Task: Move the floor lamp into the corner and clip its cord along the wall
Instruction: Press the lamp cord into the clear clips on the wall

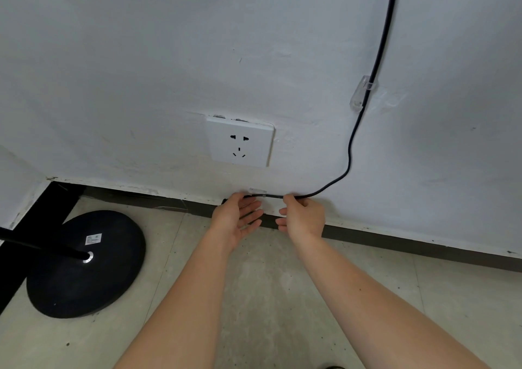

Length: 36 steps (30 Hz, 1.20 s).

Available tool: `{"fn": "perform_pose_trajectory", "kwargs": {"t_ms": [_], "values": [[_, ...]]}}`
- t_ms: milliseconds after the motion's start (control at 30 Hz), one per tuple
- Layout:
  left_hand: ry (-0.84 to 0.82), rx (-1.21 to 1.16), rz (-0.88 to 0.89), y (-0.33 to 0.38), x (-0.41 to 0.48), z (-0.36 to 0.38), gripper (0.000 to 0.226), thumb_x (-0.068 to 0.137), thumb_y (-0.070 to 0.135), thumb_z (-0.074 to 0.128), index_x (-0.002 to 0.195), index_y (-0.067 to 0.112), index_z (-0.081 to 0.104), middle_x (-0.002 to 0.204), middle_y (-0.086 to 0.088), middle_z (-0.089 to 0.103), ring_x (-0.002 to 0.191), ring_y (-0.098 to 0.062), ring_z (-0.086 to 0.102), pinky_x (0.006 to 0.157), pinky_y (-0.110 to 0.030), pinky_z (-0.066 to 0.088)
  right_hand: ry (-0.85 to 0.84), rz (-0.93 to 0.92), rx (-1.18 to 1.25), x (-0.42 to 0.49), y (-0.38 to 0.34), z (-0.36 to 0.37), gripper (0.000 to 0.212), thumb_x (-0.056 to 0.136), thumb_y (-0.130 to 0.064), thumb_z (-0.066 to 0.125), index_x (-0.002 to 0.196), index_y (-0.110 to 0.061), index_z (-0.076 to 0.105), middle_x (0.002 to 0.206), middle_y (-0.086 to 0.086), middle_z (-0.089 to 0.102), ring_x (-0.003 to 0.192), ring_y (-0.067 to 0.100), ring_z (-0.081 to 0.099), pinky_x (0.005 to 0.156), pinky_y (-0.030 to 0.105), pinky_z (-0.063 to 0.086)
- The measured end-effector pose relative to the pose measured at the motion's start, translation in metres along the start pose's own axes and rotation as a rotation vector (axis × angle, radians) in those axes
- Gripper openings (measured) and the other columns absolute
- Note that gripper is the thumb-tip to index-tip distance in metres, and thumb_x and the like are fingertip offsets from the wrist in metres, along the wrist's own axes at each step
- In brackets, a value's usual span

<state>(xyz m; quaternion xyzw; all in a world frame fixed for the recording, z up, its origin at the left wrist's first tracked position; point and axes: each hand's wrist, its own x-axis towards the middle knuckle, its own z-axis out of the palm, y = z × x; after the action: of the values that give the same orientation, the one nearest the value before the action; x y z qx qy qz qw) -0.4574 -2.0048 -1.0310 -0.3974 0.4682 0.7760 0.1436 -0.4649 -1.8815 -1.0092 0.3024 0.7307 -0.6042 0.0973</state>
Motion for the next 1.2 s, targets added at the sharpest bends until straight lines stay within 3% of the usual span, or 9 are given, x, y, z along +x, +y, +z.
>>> {"fn": "perform_pose_trajectory", "kwargs": {"t_ms": [167,500,667,767,833,933,1000,1100,1200], "values": [[0.013,0.037,0.005,0.0,-0.002,0.0,0.026,0.092,0.031,0.053,0.088,0.01,0.068,0.09,-0.006,0.074,0.081,-0.02,0.069,0.066,-0.033,0.055,-0.019,0.009,-0.027,-0.001,0.002,0.001,0.017,0.084,-0.024,0.06,0.078,-0.008,0.063,0.069,0.004,0.066,0.05,0.019,0.062,0.078,0.047,0.059],[0.136,0.315,0.056,0.013,-0.031,0.004,0.036,0.091,0.03,0.044,0.088,0.003,0.067,0.084,-0.012,0.072,0.071,-0.026,0.064,0.074,-0.035,0.052,-0.065,0.017,-0.067,-0.024,-0.018,-0.004,0.024,0.083,-0.023,0.059,0.072,-0.002,0.063,0.059,0.007,0.068,0.047,0.018,0.06,0.069,0.04,0.058],[0.183,0.281,0.212,0.038,-0.069,-0.002,0.022,0.086,0.019,0.048,0.08,0.008,0.066,0.08,-0.009,0.071,0.065,-0.022,0.064,0.062,-0.029,0.051,-0.148,-0.112,-0.156,-0.053,-0.059,-0.009,0.027,0.082,-0.02,0.057,0.078,0.004,0.068,0.057,0.006,0.066,0.045,0.018,0.057,0.065,0.037,0.055],[0.167,0.172,0.365,0.074,-0.103,-0.003,0.017,0.088,0.016,0.052,0.081,0.009,0.066,0.085,-0.01,0.071,0.072,-0.021,0.067,0.065,-0.03,0.054,-0.208,-0.238,-0.158,-0.078,-0.099,-0.009,0.026,0.084,-0.02,0.058,0.076,0.002,0.068,0.059,0.006,0.066,0.054,0.02,0.059,0.071,0.039,0.057],[0.157,0.09,0.495,0.106,-0.132,-0.005,0.015,0.089,0.018,0.055,0.084,0.011,0.068,0.087,-0.008,0.072,0.078,-0.021,0.069,0.066,-0.029,0.056,-0.283,-0.326,-0.106,-0.099,-0.13,-0.01,0.019,0.085,-0.018,0.06,0.074,-0.004,0.068,0.061,0.005,0.067,0.055,0.018,0.058,0.065,0.035,0.055],[0.064,0.009,0.67,0.146,-0.178,-0.013,0.01,0.087,0.019,0.063,0.088,0.014,0.071,0.081,-0.003,0.074,0.075,-0.016,0.072,0.06,-0.023,0.056,-0.401,-0.462,0.008,-0.133,-0.175,-0.013,0.015,0.085,-0.014,0.061,0.072,-0.013,0.068,0.058,0.0,0.068,0.052,0.012,0.058,0.052,0.022,0.05],[-0.052,-0.024,0.735,0.16,-0.203,-0.021,0.013,0.083,0.014,0.067,0.094,0.014,0.072,0.074,0.0,0.073,0.07,-0.013,0.071,0.06,-0.021,0.056,-0.447,-0.509,0.102,-0.151,-0.198,-0.016,0.013,0.083,-0.01,0.061,0.072,-0.013,0.069,0.055,-0.001,0.068,0.05,0.011,0.057,0.051,0.022,0.05],[-0.196,-0.121,0.742,0.171,-0.224,-0.029,0.021,0.08,0.007,0.068,0.101,0.012,0.07,0.069,0.0,0.067,0.064,-0.012,0.066,0.061,-0.022,0.056,-0.485,-0.468,0.257,-0.171,-0.22,-0.016,0.009,0.08,-0.008,0.061,0.076,-0.01,0.069,0.057,0.001,0.067,0.05,0.012,0.058,0.052,0.024,0.05],[-0.243,-0.233,0.77,0.184,-0.233,-0.028,0.016,0.081,0.006,0.068,0.097,0.009,0.069,0.069,0.0,0.067,0.065,-0.012,0.067,0.062,-0.02,0.056,-0.523,-0.355,0.4,-0.18,-0.233,-0.011,0.006,0.08,-0.01,0.061,0.076,-0.008,0.066,0.065,0.007,0.067,0.052,0.015,0.059,0.056,0.026,0.05]]}}
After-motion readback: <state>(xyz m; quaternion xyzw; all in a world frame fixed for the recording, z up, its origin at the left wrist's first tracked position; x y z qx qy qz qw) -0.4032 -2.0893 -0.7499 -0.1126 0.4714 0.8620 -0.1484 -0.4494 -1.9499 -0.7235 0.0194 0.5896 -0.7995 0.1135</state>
